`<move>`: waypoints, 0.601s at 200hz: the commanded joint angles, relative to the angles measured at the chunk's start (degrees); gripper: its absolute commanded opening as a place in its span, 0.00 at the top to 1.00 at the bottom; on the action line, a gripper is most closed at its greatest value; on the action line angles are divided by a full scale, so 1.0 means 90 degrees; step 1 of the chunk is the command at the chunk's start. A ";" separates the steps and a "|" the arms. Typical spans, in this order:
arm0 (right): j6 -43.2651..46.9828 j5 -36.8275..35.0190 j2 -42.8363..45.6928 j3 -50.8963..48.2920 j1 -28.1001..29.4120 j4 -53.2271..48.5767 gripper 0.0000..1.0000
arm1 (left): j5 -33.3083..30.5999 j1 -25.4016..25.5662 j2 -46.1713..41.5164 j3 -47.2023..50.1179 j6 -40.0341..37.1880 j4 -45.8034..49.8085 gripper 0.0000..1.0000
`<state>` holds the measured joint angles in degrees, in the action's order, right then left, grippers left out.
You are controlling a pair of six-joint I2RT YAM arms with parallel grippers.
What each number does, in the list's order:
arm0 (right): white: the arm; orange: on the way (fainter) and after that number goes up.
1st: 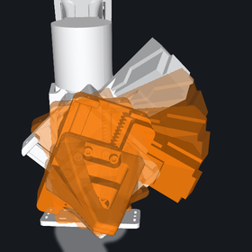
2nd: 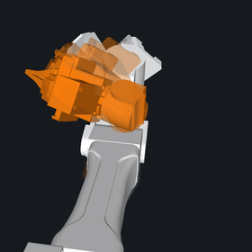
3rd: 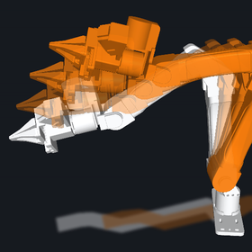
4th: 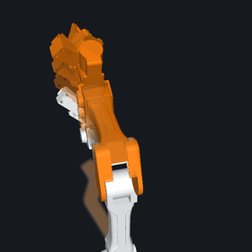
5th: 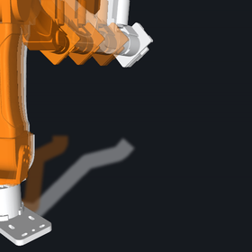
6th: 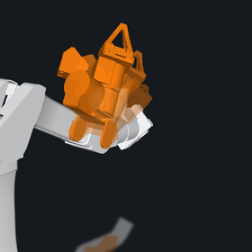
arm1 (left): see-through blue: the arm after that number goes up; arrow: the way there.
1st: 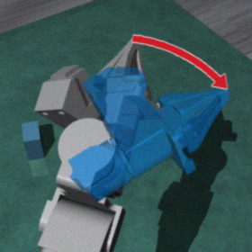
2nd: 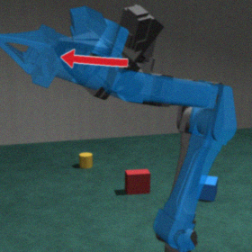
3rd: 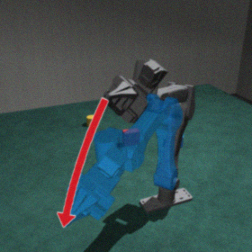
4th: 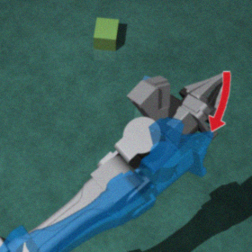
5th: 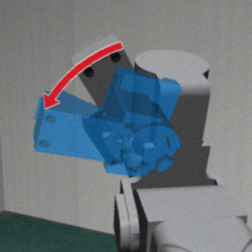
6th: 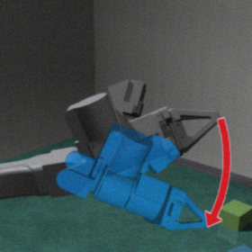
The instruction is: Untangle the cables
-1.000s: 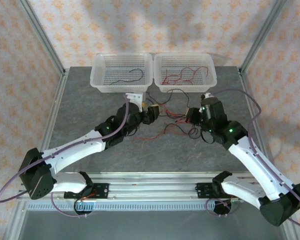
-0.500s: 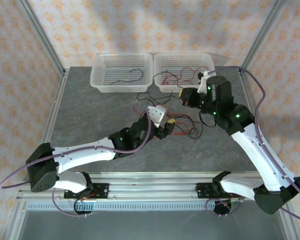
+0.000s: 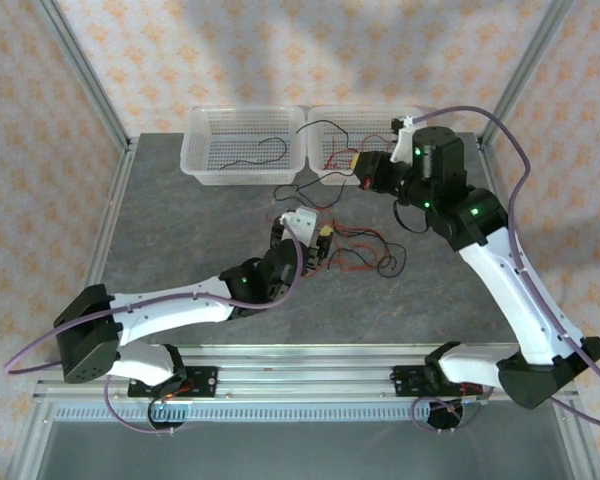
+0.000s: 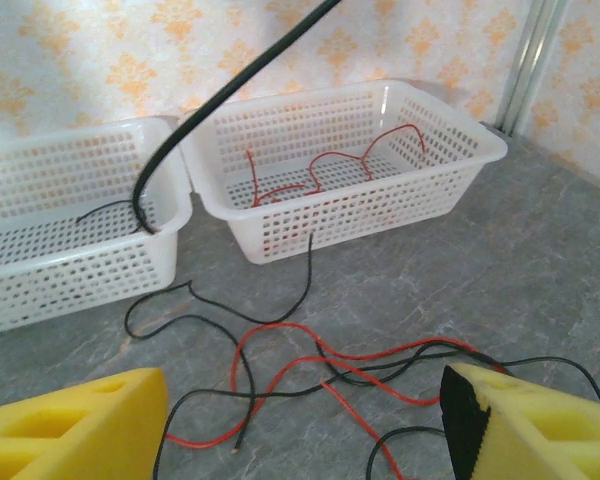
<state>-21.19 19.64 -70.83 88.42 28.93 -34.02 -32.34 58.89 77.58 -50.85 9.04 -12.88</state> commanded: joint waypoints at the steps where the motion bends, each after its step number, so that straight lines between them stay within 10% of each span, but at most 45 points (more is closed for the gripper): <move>1: 0.0366 -0.0351 -0.0164 0.0286 -0.0026 0.0350 1.00 | -0.0337 -0.0010 -0.0469 0.0193 0.0372 0.0311 0.26; 120: 0.2501 -0.0004 -0.2186 0.1108 0.0169 0.2963 1.00 | -0.0381 -0.0138 -0.1894 0.0429 0.2129 0.2264 0.18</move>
<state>-4.86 18.17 -87.15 95.48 29.41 -15.55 -34.04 58.08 62.96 -48.16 23.05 1.78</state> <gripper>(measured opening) 0.041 0.801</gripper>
